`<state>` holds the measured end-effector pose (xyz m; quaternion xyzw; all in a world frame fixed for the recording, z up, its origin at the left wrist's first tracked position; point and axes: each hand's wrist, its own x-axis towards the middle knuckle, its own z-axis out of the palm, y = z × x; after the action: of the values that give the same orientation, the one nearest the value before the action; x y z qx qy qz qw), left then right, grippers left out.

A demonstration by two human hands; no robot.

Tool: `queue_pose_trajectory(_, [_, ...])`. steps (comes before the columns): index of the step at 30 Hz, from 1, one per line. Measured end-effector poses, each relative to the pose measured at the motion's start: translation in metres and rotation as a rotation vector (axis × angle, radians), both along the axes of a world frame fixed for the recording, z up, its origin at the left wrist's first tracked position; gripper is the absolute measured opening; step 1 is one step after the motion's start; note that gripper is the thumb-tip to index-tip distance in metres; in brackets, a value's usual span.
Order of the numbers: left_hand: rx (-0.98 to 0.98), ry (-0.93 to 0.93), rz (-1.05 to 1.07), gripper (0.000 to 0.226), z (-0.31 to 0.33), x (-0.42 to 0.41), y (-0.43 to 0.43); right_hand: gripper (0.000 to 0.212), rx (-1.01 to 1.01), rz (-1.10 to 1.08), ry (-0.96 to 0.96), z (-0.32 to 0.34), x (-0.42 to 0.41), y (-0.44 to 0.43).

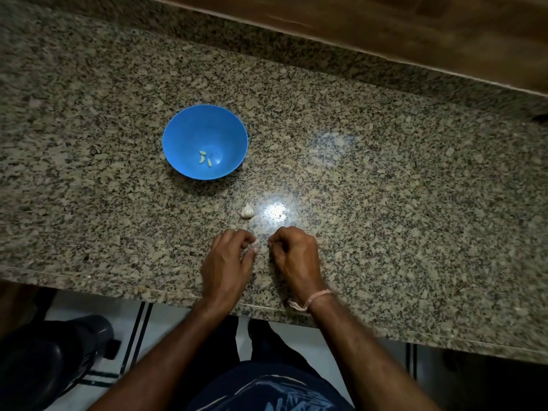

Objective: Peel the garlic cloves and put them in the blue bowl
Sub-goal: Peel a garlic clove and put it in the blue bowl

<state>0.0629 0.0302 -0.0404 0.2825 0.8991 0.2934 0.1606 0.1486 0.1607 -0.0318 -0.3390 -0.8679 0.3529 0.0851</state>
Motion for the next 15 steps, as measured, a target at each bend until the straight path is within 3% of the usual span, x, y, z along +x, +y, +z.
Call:
queue_pose_trajectory(2, [0.024, -0.066, 0.021, 0.012, 0.002, -0.003, 0.004, 0.015, -0.017, -0.019, -0.018, 0.002, -0.004, 0.001])
queue_pose_trajectory(6, [0.180, -0.447, 0.179, 0.011, 0.009, -0.005, 0.015, 0.008, -0.607, -0.211, 0.114, 0.017, -0.005, 0.011])
queue_pose_trajectory(9, [0.277, -0.566, 0.210, 0.006, 0.009, -0.006, 0.014, 0.015, -0.889, -0.284, 0.235, 0.028, 0.003, 0.004])
queue_pose_trajectory(12, [0.279, -0.541, 0.172, 0.002, 0.010, -0.007, 0.009, 0.015, -0.915, -0.299, 0.258, 0.027, 0.009, 0.000])
queue_pose_trajectory(15, [0.267, -0.497, 0.147, 0.003, 0.017, -0.007, 0.008, 0.014, -0.785, -0.262, 0.242, 0.021, 0.013, 0.000])
